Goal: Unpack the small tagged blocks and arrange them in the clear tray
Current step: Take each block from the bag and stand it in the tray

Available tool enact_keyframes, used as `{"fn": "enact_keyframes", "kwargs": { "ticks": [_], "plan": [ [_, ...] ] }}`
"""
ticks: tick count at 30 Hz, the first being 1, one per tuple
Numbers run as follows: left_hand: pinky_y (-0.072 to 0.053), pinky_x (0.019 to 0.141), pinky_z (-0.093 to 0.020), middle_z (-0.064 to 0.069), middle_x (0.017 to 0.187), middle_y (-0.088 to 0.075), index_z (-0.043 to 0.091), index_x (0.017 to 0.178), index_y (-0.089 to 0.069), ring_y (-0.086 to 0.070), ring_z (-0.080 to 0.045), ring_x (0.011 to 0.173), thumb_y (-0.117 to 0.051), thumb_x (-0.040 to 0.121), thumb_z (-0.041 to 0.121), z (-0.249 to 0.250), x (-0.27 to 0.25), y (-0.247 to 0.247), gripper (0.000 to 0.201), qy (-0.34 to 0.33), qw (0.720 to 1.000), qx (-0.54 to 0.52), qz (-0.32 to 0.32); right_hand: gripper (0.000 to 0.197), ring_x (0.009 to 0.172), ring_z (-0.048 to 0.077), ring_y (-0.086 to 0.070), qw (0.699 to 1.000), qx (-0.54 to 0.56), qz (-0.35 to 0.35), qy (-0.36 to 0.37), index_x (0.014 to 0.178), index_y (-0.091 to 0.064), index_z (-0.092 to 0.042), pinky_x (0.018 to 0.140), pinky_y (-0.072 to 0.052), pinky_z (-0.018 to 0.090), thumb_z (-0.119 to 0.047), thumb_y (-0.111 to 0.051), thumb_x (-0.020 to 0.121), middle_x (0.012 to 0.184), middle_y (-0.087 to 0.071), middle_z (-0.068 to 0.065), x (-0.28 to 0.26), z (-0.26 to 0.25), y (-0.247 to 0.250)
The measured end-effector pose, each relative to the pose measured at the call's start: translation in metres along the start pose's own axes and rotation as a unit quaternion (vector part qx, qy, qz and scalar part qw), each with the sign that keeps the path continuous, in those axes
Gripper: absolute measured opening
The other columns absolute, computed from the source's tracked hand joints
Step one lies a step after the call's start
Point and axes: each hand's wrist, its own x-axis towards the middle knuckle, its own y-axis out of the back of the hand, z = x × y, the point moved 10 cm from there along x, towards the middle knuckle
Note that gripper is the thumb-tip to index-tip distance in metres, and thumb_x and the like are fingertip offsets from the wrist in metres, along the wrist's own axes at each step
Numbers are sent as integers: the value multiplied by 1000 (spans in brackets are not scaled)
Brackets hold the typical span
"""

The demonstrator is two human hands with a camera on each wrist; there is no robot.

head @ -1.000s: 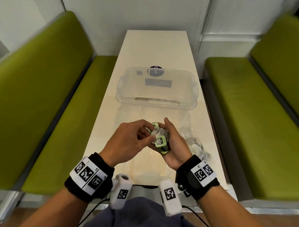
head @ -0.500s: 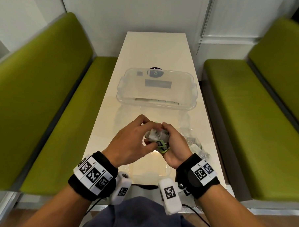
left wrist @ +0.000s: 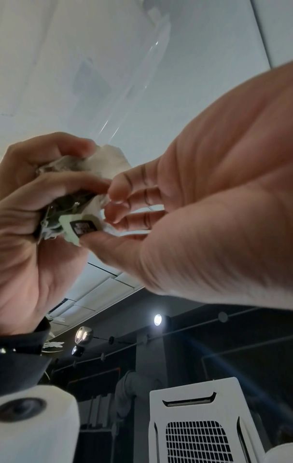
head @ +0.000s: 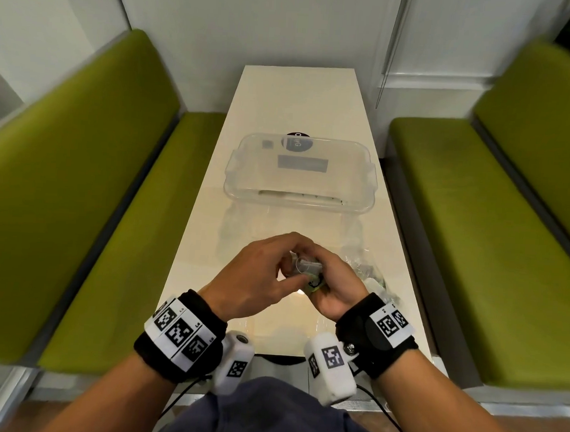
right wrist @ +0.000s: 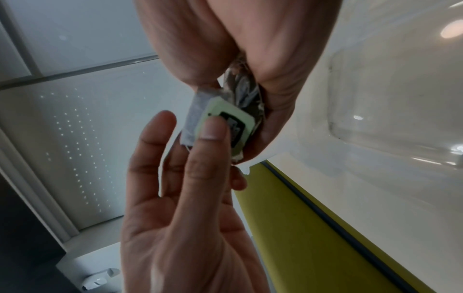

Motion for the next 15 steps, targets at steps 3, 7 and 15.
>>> {"fn": "enact_keyframes", "kwargs": {
  "ticks": [3,7,15],
  "plan": [
    [-50,77,-18,18,108,-61,32,129,-67,-60,-16,86,-73,95,21,-1,0,3,37,-2,1000,-31,1,40,94,28,-64,999,38,-34,-5,115,-66,-5,81,-57,33,-23,-79,82,105,-61,16,1,-2,-7],
    [-55,83,-21,11,111,-65,28,124,-72,-67,-11,94,-68,99,22,-7,0,9,27,24,996,-80,21,36,112,33,-66,998,48,-39,-11,112,-69,-6,114,-42,44,-38,-57,101,115,-68,20,-4,-4,-8],
    [-61,78,-42,10,100,-74,28,106,-73,-74,-14,77,-68,99,24,-29,-1,24,10,109,982,-126,86,48,119,33,-60,999,36,-35,-8,127,-62,-3,116,-40,47,-34,-69,92,123,-61,21,-1,-5,-6]
  ]
}}
